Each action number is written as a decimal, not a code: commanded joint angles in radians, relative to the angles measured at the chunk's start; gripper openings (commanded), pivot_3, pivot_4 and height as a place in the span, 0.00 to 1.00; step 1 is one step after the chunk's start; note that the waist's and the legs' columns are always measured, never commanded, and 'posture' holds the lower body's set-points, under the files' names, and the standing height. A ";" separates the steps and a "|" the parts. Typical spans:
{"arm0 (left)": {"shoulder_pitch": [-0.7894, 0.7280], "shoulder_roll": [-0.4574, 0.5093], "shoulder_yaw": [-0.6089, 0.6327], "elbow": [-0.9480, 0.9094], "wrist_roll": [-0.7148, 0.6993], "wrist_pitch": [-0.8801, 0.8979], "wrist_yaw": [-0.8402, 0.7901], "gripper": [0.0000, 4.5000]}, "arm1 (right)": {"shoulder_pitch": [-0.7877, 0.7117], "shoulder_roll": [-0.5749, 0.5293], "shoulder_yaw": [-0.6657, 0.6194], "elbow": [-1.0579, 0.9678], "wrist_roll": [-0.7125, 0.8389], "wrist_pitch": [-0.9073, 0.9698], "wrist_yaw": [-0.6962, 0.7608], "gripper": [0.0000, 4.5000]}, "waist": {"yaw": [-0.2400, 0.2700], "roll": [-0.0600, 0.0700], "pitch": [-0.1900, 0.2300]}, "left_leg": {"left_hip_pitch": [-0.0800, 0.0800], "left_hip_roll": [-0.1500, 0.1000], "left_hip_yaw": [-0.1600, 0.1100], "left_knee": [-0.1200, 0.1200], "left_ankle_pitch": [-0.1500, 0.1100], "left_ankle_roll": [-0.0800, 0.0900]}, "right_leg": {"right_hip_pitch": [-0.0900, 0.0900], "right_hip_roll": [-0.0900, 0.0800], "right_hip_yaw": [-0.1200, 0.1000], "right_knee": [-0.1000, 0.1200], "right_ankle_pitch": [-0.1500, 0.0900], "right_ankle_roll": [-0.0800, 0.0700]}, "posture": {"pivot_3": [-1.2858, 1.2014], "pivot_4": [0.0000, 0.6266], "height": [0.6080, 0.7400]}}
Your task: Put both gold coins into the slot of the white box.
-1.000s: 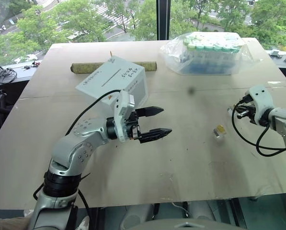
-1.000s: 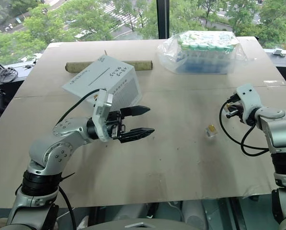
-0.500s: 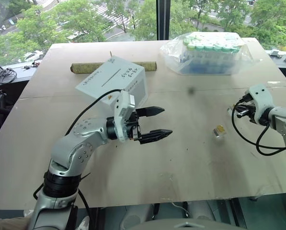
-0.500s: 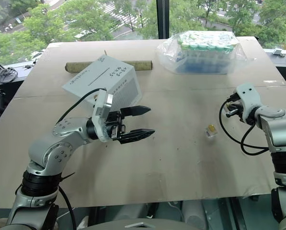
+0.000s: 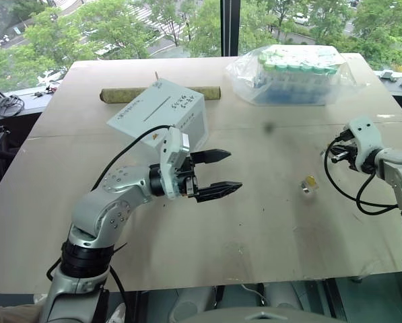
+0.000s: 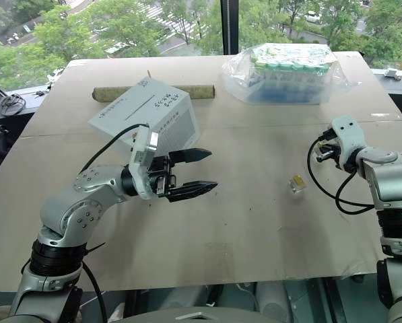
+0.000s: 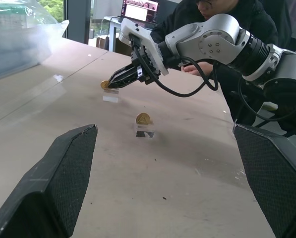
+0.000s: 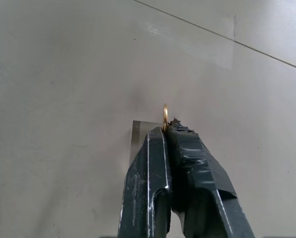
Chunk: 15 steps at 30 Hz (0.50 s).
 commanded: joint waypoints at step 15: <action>-0.006 -0.009 -0.009 -0.021 -0.001 -0.023 -0.002 1.00 | 0.039 -0.046 -0.081 -0.129 0.036 0.038 0.012 0.02 | 0.001 0.000 0.000 | 0.000 0.000 0.000 0.000 0.000 0.000 | 0.000 0.000 0.000 0.000 0.000 0.000 | 0.52 0.24 1.00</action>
